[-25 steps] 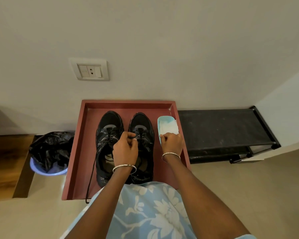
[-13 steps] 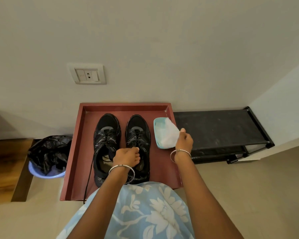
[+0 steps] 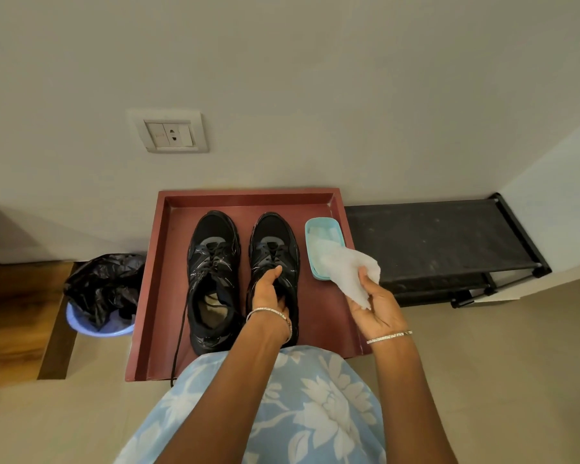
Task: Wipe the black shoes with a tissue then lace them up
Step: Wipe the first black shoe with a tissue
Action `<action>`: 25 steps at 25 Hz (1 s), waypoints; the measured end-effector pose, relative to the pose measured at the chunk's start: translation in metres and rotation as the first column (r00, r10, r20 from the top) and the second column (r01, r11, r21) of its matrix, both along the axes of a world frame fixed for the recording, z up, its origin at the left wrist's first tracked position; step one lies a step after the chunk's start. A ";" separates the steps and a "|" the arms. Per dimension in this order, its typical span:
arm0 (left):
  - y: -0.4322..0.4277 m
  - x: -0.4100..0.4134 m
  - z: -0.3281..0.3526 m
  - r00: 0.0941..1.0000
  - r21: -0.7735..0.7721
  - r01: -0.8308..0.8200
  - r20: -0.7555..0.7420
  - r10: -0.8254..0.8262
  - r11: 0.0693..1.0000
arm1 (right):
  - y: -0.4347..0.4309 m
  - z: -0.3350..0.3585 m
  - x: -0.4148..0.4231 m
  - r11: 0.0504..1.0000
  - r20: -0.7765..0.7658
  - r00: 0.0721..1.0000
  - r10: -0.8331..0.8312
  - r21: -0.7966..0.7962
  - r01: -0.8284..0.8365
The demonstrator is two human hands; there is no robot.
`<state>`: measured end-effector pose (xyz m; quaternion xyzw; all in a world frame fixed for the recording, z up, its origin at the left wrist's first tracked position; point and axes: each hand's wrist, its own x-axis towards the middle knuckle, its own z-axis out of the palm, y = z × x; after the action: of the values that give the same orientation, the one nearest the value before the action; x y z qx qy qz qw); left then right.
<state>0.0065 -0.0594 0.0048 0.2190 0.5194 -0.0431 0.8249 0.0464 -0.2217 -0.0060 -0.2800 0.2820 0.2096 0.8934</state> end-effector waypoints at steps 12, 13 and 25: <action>0.004 0.008 -0.030 0.996 0.013 0.004 0.092 -0.005 1.000 | 0.010 0.033 -0.026 0.980 -0.037 0.996 -0.075 -0.185 0.067; 0.007 0.004 -0.028 0.991 0.013 0.015 0.131 -0.017 1.000 | 0.011 0.041 -0.029 0.982 0.008 0.998 -0.058 -0.177 0.058; 0.026 -0.094 0.124 0.809 0.194 0.065 0.564 -0.166 0.979 | 0.052 0.134 -0.102 0.525 0.534 0.633 0.560 -0.820 0.228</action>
<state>-0.0879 -0.0336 0.1283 0.3206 0.2324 0.0183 0.9181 -0.0561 -0.1702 0.1278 -0.7572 -0.0839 0.0074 0.6478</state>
